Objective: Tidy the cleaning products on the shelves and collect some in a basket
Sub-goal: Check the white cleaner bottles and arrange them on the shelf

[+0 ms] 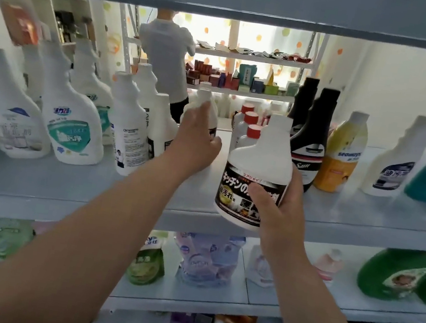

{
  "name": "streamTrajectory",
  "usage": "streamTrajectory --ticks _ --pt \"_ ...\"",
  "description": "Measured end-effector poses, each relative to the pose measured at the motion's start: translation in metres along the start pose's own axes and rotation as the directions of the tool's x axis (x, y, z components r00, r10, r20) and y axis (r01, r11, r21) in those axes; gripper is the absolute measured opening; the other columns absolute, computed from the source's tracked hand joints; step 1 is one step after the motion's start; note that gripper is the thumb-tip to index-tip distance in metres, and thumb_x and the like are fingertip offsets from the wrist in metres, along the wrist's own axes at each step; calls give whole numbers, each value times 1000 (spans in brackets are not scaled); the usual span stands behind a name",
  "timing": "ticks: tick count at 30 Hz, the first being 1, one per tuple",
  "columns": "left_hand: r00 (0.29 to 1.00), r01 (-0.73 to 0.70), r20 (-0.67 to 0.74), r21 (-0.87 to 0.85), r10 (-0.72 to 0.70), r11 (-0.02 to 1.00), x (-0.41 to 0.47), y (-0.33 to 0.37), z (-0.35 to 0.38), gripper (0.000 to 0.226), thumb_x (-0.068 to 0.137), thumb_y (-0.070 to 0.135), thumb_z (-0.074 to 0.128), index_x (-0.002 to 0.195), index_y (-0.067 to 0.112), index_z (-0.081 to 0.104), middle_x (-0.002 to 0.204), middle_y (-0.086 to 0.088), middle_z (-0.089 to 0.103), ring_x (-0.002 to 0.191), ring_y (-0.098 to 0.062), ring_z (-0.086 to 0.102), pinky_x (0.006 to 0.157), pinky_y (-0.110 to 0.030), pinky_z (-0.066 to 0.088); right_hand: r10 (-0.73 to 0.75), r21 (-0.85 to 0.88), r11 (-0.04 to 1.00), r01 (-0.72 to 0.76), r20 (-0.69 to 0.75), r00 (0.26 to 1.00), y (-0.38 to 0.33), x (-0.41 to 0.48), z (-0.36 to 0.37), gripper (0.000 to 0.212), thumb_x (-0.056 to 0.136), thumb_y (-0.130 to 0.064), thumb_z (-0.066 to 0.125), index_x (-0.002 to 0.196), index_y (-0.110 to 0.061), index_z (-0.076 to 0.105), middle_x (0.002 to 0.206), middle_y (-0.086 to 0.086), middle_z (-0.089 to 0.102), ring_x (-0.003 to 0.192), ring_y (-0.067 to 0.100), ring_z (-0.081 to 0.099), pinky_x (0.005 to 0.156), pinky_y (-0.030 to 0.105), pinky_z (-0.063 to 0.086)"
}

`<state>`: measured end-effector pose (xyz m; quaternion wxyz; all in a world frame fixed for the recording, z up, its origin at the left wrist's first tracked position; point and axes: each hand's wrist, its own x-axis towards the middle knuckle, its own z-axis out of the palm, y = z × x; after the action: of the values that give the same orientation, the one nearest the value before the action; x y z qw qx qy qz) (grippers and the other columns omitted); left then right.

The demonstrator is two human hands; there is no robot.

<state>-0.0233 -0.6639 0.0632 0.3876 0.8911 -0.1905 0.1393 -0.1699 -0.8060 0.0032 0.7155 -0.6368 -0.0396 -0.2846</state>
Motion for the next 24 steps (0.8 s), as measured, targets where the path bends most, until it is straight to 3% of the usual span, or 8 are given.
streamTrajectory --ticks 3,6,9,12,16,19,22,24 --pt "996 93 -25 81 -91 992 37 -6 15 108 90 16 71 163 31 -7 167 -17 4 149 -41 25 118 -52 35 4 9 1000 -4 15 1000 5 8 -12 65 72 -44 81 131 -51 54 124 -11 68 116 16 69 85 36 63" --pt "971 240 -48 127 -236 962 66 -15 28 122 86 21 75 160 21 -22 162 -21 23 144 -41 31 118 -51 33 -3 -21 1000 4 48 999 9 15 -20 67 72 -44 80 133 -50 52 124 -12 68 117 14 68 85 35 63" --pt "973 231 -91 332 -212 915 80 -18 44 122 84 28 74 159 6 -19 153 -24 33 140 -40 34 119 -45 19 -6 -32 999 9 82 997 11 19 -27 67 71 -43 80 131 -53 51 121 -19 67 115 9 68 81 28 62" --pt "981 181 -139 430 -133 884 80 -17 54 118 82 38 76 159 5 -8 148 -24 31 134 -43 37 117 -47 25 -9 -36 999 13 107 994 14 23 -34 66 72 -41 80 129 -56 52 121 -20 67 116 10 67 81 28 61" --pt "993 23 -118 363 21 932 69 -11 64 97 91 32 68 161 9 5 147 -25 26 123 -46 42 104 -54 45 -12 -20 1000 15 127 992 19 26 -38 65 73 -38 81 128 -59 53 123 -18 67 118 12 67 82 29 62" --pt "982 -16 -180 245 61 969 53 -5 62 96 91 31 74 160 7 12 140 -26 32 121 -50 48 97 -60 49 -14 -18 1000 17 135 991 21 25 -38 65 74 -37 81 129 -58 53 124 -18 66 119 12 67 82 30 62" --pt "982 -43 -172 189 76 981 29 -6 54 103 88 34 77 161 9 10 142 -25 32 121 -49 50 96 -61 49 -14 -5 1000 15 142 990 25 22 -38 68 75 -36 81 137 -43 52 127 -10 67 120 20 67 86 39 62" --pt "979 -60 -179 179 92 982 10 -7 47 103 88 29 78 162 10 9 145 -24 31 123 -47 48 98 -60 48 -12 -7 1000 14 139 990 27 19 -36 68 76 -37 81 137 -41 52 126 -11 67 120 19 67 85 38 62"
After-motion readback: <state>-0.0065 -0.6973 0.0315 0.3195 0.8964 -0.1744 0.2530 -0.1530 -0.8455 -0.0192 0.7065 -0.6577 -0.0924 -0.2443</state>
